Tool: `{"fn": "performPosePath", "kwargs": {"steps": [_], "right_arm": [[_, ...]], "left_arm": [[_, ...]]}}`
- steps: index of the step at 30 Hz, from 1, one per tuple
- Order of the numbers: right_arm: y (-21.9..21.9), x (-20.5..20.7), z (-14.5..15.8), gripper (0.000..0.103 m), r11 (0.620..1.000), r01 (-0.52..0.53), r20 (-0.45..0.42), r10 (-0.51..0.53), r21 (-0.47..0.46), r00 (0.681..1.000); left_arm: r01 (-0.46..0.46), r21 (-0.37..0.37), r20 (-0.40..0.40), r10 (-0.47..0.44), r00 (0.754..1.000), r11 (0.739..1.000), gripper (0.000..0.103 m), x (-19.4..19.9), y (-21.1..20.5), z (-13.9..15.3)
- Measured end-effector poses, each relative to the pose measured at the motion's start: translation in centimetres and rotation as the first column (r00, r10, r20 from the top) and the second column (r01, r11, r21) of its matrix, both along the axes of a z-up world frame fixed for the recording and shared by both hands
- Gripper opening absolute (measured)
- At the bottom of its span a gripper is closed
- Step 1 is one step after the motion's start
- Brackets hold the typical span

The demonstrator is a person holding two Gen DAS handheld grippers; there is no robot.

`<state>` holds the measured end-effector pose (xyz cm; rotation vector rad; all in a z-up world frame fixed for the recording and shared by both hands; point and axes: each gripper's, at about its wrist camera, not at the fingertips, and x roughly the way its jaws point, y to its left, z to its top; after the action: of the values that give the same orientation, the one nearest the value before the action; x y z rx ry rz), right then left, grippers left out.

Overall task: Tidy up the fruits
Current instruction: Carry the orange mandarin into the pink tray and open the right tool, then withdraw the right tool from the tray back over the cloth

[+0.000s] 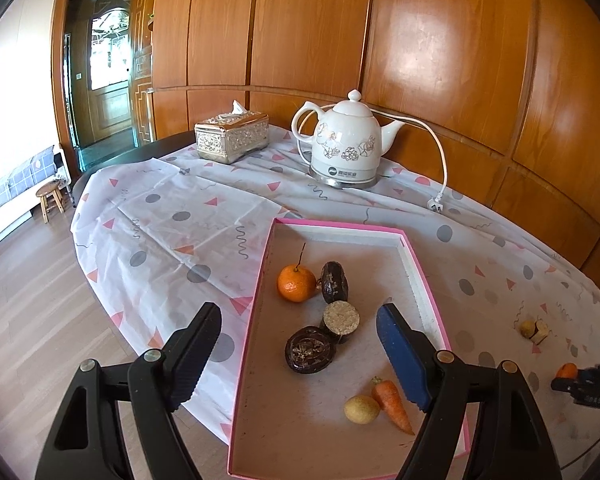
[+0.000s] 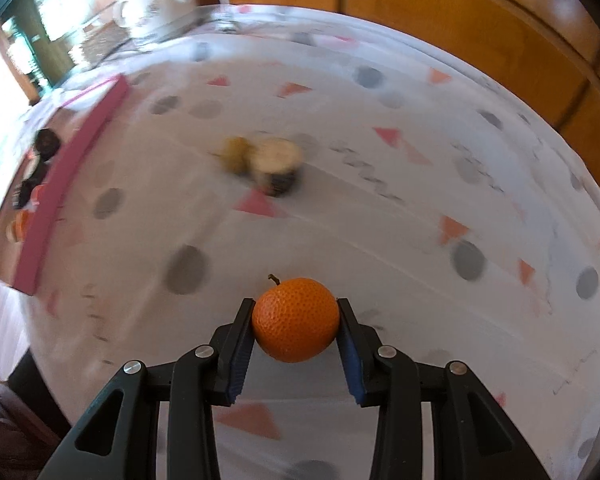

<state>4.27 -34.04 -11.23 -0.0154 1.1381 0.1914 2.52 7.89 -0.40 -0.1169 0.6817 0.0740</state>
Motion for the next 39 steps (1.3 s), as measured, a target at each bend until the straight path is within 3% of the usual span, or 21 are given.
{"fn": "performPosePath", "kwargs": {"steps": [12, 14, 17, 27, 32, 36, 39], "right_arm": [[10.9, 2.7, 4.3, 0.039, 0.973, -0.202, 0.104, 0.191, 0.109, 0.976], [13.2, 3.6, 5.1, 0.039, 0.963, -0.24, 0.123, 0.225, 0.125, 0.967], [16.6, 4.1, 5.9, 0.039, 0.948, -0.29, 0.146, 0.271, 0.13, 0.952], [24.5, 6.2, 5.5, 0.039, 0.912, -0.39, 0.136, 0.373, 0.128, 0.918], [26.1, 7.0, 4.2, 0.04, 0.918, -0.38, 0.106, 0.369, 0.113, 0.923], [25.4, 6.9, 4.5, 0.058, 0.919, -0.363, 0.127, 0.346, 0.151, 0.929], [24.7, 6.6, 5.2, 0.058, 0.922, -0.352, 0.146, 0.33, 0.16, 0.932]], "left_arm": [[-0.007, -0.014, 0.004, 0.007, 1.0, 1.0, 0.081, -0.3, 0.7, 0.1], [-0.017, -0.029, -0.001, 0.017, 1.0, 0.999, 0.087, -0.3, 1.1, -0.1], [-0.034, -0.038, -0.006, 0.034, 0.999, 0.999, 0.087, -0.3, 1.8, -0.3], [-0.122, -0.076, -0.041, 0.119, 0.992, 0.99, 0.087, 0.0, 5.0, -1.2], [-0.149, -0.089, -0.064, 0.144, 0.988, 0.985, 0.087, 0.1, 5.8, -1.9], [-0.141, -0.086, -0.066, 0.135, 0.989, 0.986, 0.087, 0.1, 5.6, -2.0], [-0.132, -0.079, -0.062, 0.127, 0.99, 0.988, 0.087, 0.0, 5.3, -1.9]]}}
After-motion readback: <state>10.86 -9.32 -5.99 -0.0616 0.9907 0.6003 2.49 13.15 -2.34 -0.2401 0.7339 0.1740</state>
